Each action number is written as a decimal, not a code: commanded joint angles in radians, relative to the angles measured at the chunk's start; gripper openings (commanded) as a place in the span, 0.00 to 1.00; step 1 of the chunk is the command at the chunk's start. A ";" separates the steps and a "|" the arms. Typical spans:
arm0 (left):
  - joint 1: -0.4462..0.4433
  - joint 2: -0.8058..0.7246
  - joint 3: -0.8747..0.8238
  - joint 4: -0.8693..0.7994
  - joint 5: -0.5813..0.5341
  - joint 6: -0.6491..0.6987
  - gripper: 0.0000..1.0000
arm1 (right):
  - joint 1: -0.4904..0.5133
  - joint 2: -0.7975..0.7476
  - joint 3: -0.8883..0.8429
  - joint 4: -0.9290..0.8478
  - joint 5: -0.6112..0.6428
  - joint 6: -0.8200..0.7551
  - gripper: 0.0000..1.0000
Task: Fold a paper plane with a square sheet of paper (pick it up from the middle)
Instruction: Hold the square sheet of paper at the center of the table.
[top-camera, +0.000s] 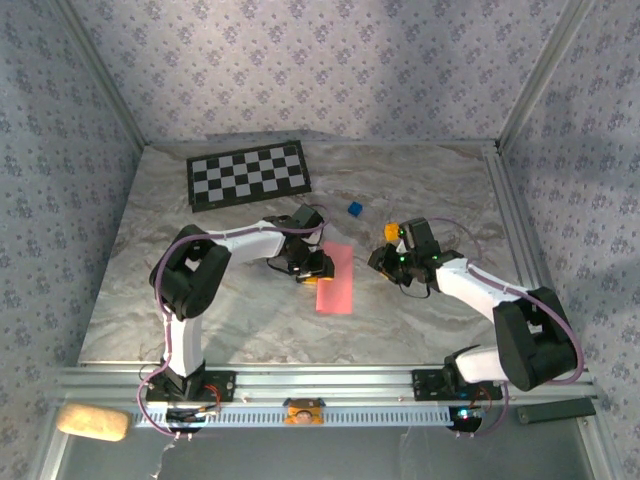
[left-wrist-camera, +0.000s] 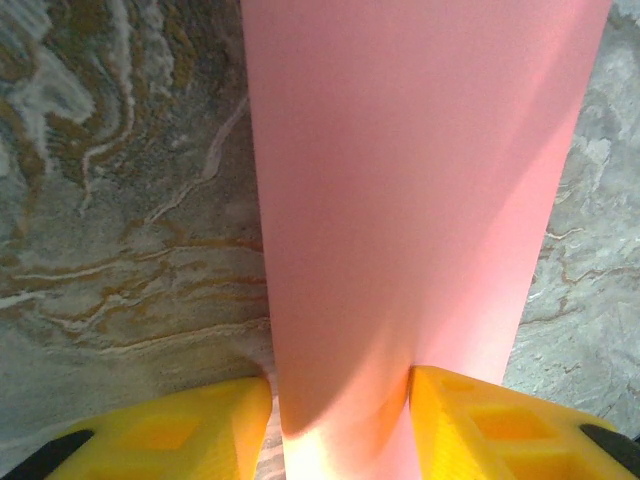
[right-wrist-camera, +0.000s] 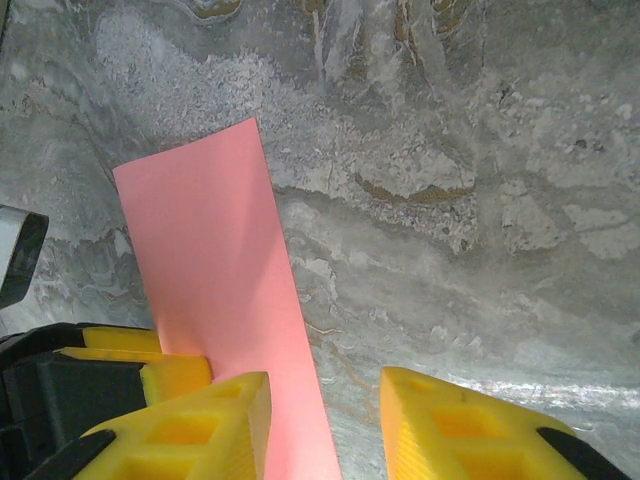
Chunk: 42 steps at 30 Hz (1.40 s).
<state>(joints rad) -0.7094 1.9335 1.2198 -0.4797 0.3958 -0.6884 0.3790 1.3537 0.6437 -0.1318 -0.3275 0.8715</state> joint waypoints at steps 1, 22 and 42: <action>-0.008 0.078 -0.025 -0.063 -0.109 0.026 0.44 | 0.009 0.014 0.024 -0.016 0.018 -0.015 0.35; -0.014 0.093 -0.009 -0.084 -0.135 0.031 0.44 | 0.069 0.091 0.078 0.004 -0.014 -0.040 0.15; -0.014 0.098 -0.023 -0.066 -0.130 0.010 0.44 | 0.081 0.077 0.068 -0.009 0.041 -0.010 0.17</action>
<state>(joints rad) -0.7166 1.9507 1.2503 -0.5194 0.3733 -0.6811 0.4572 1.4399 0.6983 -0.1276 -0.2977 0.8497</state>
